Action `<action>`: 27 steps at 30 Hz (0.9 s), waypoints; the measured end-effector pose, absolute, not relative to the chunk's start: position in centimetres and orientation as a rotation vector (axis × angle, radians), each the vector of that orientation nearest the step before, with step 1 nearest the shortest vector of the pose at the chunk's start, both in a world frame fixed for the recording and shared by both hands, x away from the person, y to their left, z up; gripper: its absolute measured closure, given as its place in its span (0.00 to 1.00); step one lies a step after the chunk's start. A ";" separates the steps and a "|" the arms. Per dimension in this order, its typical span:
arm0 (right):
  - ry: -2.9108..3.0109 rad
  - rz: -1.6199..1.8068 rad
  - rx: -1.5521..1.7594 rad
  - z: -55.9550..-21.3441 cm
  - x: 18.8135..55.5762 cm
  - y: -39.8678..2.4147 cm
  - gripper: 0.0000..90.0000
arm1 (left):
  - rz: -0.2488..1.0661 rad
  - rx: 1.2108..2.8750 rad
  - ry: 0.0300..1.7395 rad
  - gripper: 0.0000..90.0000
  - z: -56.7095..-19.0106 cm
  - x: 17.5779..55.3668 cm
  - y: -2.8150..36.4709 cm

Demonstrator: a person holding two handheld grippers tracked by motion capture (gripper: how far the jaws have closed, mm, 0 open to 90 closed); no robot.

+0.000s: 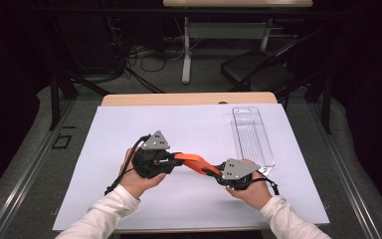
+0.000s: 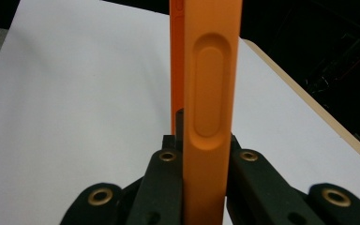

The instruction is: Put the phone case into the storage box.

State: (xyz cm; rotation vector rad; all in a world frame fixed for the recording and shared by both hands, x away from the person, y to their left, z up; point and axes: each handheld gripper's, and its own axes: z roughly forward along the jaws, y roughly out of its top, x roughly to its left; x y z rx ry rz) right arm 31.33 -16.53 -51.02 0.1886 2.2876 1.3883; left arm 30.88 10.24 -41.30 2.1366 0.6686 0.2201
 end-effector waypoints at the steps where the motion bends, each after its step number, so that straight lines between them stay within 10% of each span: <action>1: 2.288 1.389 0.190 -51.0 31.3 -16.5 0.96 | 0.223 2.138 0.667 0.89 -41.3 30.9 10.2; 27: 2.243 1.383 0.230 -50.9 31.4 -16.6 0.76 | 0.199 2.162 0.763 0.90 -41.2 31.2 9.7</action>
